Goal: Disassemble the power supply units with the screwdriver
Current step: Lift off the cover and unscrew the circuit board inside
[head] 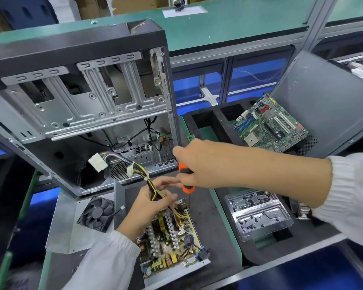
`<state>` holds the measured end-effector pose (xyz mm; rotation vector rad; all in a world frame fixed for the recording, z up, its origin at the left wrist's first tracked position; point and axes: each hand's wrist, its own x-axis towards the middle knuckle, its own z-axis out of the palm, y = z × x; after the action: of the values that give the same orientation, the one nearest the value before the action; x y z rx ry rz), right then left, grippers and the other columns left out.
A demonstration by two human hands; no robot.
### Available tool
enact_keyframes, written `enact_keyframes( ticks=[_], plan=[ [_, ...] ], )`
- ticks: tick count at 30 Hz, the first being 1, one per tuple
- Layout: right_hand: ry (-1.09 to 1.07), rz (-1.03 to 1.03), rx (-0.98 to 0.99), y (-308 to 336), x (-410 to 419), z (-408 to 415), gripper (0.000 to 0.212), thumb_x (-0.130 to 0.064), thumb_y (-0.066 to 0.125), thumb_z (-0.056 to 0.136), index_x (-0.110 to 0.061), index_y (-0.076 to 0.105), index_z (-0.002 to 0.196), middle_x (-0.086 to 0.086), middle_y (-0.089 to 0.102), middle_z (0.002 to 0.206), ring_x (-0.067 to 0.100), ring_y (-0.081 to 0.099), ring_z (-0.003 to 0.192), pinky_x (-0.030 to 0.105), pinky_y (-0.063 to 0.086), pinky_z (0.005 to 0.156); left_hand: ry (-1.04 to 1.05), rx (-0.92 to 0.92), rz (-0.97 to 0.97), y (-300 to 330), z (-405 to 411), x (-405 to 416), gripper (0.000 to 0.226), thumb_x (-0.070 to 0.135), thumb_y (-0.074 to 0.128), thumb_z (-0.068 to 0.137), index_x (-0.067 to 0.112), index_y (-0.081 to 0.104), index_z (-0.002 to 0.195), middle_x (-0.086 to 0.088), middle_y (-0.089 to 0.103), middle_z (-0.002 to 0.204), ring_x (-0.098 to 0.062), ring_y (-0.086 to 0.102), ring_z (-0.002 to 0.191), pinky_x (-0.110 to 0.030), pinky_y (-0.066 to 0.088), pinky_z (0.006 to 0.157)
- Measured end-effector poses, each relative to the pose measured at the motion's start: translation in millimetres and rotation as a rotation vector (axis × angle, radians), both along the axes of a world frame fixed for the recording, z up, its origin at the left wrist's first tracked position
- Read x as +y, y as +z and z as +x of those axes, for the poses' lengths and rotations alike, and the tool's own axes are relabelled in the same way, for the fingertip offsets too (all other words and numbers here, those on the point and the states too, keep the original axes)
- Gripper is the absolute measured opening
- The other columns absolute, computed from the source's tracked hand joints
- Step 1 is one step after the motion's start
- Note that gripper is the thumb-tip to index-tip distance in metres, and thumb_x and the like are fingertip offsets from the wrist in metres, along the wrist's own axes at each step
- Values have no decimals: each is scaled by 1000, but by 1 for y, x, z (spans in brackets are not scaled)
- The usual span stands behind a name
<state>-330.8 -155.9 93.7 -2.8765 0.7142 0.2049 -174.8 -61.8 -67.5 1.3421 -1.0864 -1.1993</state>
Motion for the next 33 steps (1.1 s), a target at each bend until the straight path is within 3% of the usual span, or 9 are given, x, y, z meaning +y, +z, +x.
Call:
enact_keyframes(
  ticks=[3,6,9,13,16,20,26,30,33],
  plan=[
    [-31,6,-54,16,-9,0,29,-38,53,89,-12,44,79,1,44,67,18,45,53,28,30,45,82,-44,79,4,5,1,33,21,72,87,20,61,119,-2,71,111,-28,67,100,-43,54,91],
    [-93,43,-75,32,-19,5,32,-43,54,85,-13,50,75,2,51,67,22,48,59,29,37,50,217,-112,230,12,11,8,27,25,72,86,18,63,111,-2,72,108,-17,66,103,-45,48,100],
    [-135,87,-114,42,-26,15,38,-45,53,83,-11,46,68,2,49,63,22,43,58,31,37,54,284,-245,309,18,16,24,25,33,73,84,16,64,101,-3,70,101,-17,66,99,-36,53,91],
    [-163,180,-132,46,-29,33,38,-44,53,84,-10,54,68,3,58,56,15,47,51,24,39,50,356,-476,170,23,20,51,25,34,57,95,16,70,81,1,70,68,-5,62,61,-13,45,57],
    [-166,221,-151,46,-27,48,40,-44,53,85,-9,61,68,-5,54,42,4,42,36,13,34,36,412,-271,171,22,21,67,36,34,46,97,10,71,87,-5,70,68,-9,61,52,-17,46,50],
    [-145,281,-211,39,-24,68,43,-41,54,86,-2,65,70,-2,57,43,5,42,34,11,33,34,405,108,110,18,20,87,32,26,49,94,0,66,103,-19,71,82,-26,68,67,-27,56,62],
    [-185,393,-225,21,-10,92,33,-38,57,83,-8,59,69,-1,56,41,11,43,33,13,32,32,630,116,43,6,25,119,15,-11,56,89,-8,69,96,-21,71,72,-24,69,61,-24,56,59],
    [-137,356,-240,5,9,107,34,-35,58,85,-2,63,80,-1,58,45,5,48,40,18,39,43,766,-81,93,-7,48,160,14,-6,63,88,3,74,88,-16,72,71,-26,70,64,-22,56,58],
    [-121,319,-267,-2,23,116,37,-39,60,84,-3,62,81,1,59,53,15,52,53,28,43,55,816,-506,178,-26,72,194,17,-4,69,84,12,76,82,-6,68,68,-5,63,61,-8,47,60]
  ],
)
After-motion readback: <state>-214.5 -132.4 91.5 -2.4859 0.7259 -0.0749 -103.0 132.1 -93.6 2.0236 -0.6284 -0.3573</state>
